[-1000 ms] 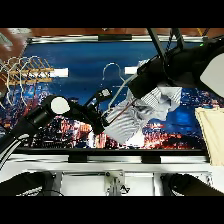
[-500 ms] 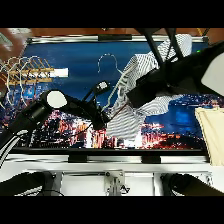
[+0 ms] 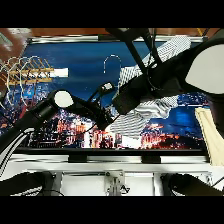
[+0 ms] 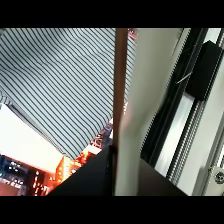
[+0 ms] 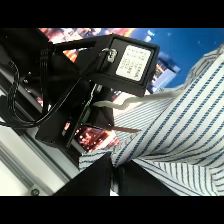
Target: Fold the shirts.
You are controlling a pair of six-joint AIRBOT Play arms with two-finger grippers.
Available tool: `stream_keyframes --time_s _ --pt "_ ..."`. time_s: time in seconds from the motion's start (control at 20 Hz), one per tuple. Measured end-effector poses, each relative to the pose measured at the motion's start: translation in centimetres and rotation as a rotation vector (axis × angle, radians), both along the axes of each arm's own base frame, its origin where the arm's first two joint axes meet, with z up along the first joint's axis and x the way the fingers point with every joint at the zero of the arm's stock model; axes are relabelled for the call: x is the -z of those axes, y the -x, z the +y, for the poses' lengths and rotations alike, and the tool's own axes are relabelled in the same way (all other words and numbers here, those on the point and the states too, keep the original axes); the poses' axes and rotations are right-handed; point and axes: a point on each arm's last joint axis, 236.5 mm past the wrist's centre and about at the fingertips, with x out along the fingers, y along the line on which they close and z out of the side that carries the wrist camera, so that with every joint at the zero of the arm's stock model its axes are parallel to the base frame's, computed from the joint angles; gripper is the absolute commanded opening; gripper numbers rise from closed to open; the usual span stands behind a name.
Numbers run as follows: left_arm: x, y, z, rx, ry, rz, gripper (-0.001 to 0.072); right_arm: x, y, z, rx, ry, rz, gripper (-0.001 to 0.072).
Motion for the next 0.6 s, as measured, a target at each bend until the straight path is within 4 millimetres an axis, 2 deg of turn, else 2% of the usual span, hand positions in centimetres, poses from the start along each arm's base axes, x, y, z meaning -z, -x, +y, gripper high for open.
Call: stream_keyframes --time_s 0.05,0.2,0.3,0.45,0.55,0.6 --pt "-0.4 -0.1 -0.1 -0.007 0.008 -0.003 0.0055 0.2 0.4 -0.1 -0.006 0.01 0.015 0.0573" --pt "-1.9 -0.5 -0.1 -0.003 0.017 -0.042 0.0056 0.3 -0.3 -1.5 0.033 0.055 -0.008 0.0573" --pt "-2.8 -0.8 0.0 0.003 0.019 -0.078 0.0056 -0.7 -1.3 -2.8 0.08 0.062 -0.074 0.0573" --pt "-2.7 -0.8 0.7 0.022 -0.021 -0.101 0.0055 -4.6 -3.7 -6.0 0.222 0.034 -0.254 0.0573" --pt "-2.4 -0.6 1.3 0.039 -0.051 -0.102 0.0056 -8.0 -5.1 -9.5 0.359 -0.005 -0.38 0.0573" --pt "-2.2 -0.4 1.5 0.049 -0.067 -0.1 0.0055 -9.8 -5.7 -12.0 0.443 -0.022 -0.441 0.0573"
